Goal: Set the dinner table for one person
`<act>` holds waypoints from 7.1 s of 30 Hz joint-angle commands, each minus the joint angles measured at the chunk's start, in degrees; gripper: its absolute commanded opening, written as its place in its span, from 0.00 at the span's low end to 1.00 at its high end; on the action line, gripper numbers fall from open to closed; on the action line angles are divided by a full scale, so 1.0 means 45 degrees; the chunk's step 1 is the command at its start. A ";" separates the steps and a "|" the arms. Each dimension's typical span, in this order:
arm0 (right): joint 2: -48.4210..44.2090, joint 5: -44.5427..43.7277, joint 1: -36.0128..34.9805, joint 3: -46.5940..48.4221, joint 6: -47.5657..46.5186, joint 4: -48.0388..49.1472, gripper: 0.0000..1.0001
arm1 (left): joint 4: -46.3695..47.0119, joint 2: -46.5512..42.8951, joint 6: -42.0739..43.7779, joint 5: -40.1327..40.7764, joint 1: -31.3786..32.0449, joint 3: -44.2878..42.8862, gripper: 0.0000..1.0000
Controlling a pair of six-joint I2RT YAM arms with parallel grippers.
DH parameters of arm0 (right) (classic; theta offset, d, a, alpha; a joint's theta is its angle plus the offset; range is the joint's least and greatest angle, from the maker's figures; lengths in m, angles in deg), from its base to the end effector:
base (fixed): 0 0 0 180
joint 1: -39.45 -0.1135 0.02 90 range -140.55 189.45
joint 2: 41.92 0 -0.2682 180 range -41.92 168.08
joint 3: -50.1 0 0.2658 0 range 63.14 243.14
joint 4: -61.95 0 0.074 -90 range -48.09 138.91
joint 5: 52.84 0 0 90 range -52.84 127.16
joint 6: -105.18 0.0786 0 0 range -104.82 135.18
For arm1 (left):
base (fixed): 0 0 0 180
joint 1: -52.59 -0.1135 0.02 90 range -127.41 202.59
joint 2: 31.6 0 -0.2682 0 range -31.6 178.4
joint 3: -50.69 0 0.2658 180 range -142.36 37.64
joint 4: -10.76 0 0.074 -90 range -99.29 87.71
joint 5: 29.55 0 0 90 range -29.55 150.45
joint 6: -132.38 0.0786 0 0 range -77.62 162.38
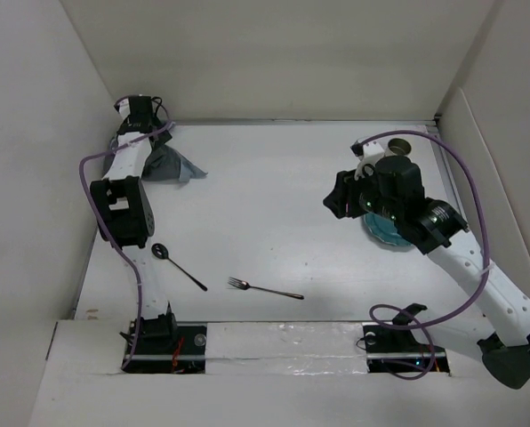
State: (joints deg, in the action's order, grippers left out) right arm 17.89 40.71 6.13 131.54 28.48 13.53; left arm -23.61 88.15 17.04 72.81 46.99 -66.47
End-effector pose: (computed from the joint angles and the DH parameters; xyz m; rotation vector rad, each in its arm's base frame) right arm 0.2215 0.1514 0.3746 -0.4017 2.0468 0.5671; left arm 0.5349 0.0694 0.2437 -0.7000 2.0845 0.0464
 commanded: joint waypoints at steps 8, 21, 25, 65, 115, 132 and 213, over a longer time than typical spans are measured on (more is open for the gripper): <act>0.0809 0.0383 0.0080 0.0483 -0.0240 0.0557 0.52 | -0.0262 0.1241 -0.0091 0.0963 0.0035 -0.1023 0.53; 0.1220 0.0324 0.0080 0.0307 -0.0318 0.1161 0.51 | -0.0457 -0.0006 0.1100 0.1086 0.1459 -0.1722 0.00; 0.1532 0.0071 0.0080 0.0795 -0.0339 0.1377 0.49 | -0.1254 -0.0710 0.1315 0.0263 0.2845 -0.4298 0.00; 0.5496 -0.0986 0.1212 -0.0632 0.1361 0.2919 0.03 | 0.2649 -0.6180 -0.0442 -0.3062 0.0073 0.5561 0.00; 1.1089 0.2925 0.2582 0.2714 0.2006 0.6201 0.00 | 0.4151 -0.6102 -0.7101 -0.4466 -0.1274 1.0617 0.84; 0.9928 -0.1686 0.0122 0.0132 0.1693 0.3059 0.52 | 0.3255 -0.4247 -0.7044 -0.3392 -0.1274 0.8255 0.85; 0.6317 -0.2215 -0.1464 0.0792 0.1733 0.1649 0.38 | 0.3977 -0.3408 -1.3177 -0.5188 -0.1977 0.8002 0.48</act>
State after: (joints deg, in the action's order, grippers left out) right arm 47.24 32.25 -1.44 129.60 37.86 20.02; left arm -6.32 71.75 -39.79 48.75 38.33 -27.32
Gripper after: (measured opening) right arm 0.366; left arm 0.501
